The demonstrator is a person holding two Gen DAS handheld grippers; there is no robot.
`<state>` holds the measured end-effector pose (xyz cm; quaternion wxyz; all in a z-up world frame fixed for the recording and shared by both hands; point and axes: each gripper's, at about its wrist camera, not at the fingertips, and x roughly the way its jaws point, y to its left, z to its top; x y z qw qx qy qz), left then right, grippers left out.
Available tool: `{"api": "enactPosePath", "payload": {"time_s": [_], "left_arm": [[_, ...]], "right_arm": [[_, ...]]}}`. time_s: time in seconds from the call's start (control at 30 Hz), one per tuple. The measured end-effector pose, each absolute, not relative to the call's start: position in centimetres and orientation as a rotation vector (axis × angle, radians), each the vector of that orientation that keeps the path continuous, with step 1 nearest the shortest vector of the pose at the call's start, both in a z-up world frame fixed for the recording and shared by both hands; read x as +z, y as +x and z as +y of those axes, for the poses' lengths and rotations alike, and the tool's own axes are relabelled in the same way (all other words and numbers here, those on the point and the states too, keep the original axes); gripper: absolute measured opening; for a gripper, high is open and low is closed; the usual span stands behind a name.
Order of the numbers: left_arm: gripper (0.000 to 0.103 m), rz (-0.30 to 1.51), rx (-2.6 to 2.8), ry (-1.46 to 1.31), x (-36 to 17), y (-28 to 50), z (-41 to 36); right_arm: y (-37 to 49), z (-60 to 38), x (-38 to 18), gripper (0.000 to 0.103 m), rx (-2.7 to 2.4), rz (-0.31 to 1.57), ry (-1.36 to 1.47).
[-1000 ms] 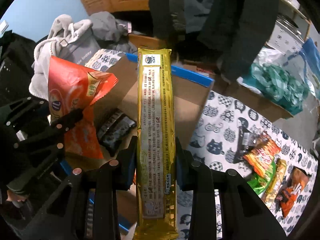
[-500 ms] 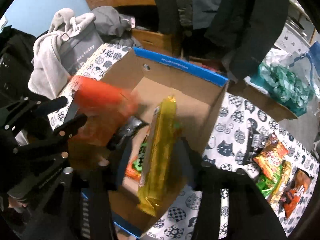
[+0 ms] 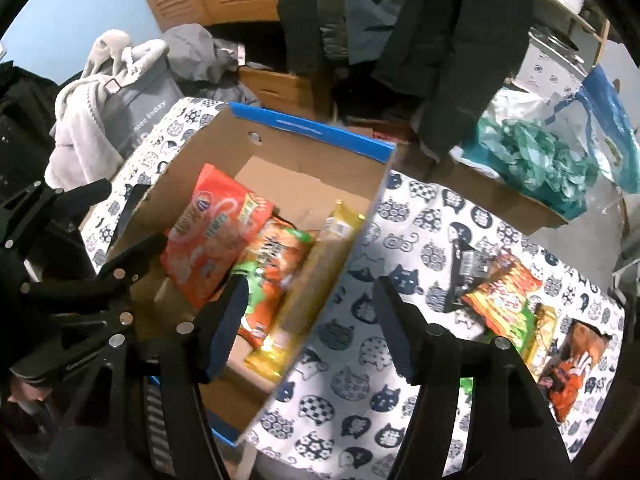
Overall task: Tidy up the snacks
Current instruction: 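Carry the orange bag and gold wafer bar into the box and release both, then move both open tools back toward the remaining snacks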
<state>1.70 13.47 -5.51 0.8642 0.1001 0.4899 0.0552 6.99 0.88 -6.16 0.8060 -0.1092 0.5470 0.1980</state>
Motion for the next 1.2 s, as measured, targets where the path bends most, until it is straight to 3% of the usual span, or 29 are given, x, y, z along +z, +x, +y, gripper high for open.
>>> {"api": "enactPosePath", "payload": {"time_s": [0.43,1.2], "left_arm": [[0.072,1.024,0.035,0.23,-5.2,1.9,9.0],[0.074,1.05,-0.094,0.332,-5.8,2.4,-0.1]], "right_arm": [[5.8,-5.7,-5.4,0.071,0.333,1.156,-0.193],[2.8,-18.4,-5.0,0.071,0.166,1.142,-0.113]]}}
